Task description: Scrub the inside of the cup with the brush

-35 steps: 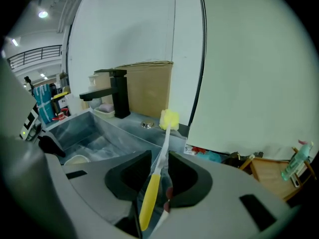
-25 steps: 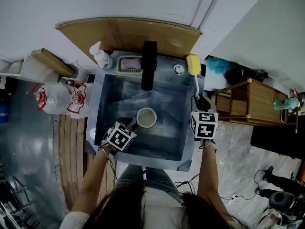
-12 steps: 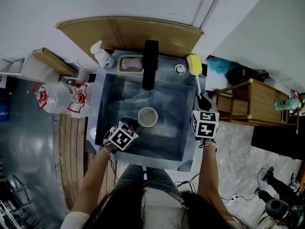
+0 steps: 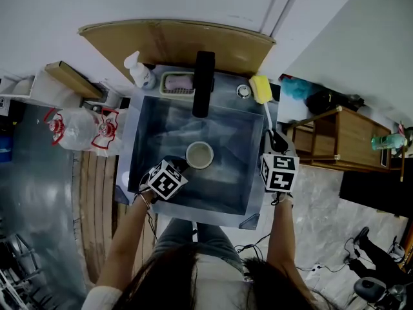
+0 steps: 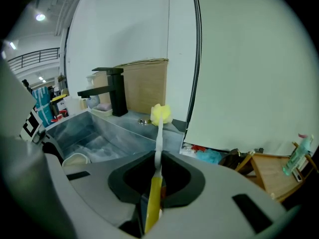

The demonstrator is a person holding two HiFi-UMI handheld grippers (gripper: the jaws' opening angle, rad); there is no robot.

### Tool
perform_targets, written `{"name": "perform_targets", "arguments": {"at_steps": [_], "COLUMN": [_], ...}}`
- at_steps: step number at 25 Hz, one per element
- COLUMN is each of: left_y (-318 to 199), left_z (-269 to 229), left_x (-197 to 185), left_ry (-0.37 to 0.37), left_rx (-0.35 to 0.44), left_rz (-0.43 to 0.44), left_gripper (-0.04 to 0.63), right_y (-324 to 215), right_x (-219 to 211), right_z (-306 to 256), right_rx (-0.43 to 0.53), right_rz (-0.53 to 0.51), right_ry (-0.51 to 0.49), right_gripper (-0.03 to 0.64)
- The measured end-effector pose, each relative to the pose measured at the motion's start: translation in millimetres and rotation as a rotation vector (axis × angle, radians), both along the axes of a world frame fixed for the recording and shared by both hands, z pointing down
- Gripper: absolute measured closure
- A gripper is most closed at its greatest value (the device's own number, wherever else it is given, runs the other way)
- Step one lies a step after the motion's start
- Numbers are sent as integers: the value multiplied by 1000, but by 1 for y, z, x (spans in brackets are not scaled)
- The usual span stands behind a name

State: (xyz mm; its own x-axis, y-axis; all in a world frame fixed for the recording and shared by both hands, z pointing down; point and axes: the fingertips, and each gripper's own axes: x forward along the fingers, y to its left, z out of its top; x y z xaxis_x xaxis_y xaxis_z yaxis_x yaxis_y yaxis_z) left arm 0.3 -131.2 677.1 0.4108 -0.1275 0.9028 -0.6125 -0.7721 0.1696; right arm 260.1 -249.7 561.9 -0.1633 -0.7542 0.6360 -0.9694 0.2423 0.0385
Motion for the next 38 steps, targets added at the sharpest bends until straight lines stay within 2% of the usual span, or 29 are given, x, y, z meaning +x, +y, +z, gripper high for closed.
{"name": "perform_targets", "arguments": {"at_steps": [8,23,38], "left_y": [-1,-1,-1], "left_z": [1,-1,-1], "left_x": [1,2,2], "left_ry": [11,32,54], "left_rx": [-2,-24,-42], "left_rz": [-5,-18,-22], "left_gripper": [522,523,523], "right_y": [26,82,142], "right_x": [-5,-52,-108], "right_z": [-14,-21,-9], "right_rx": [6,-58,-283], "right_rz": [-30,-141,-421], "right_ry": [6,49,143], "right_gripper": [560,560,560]}}
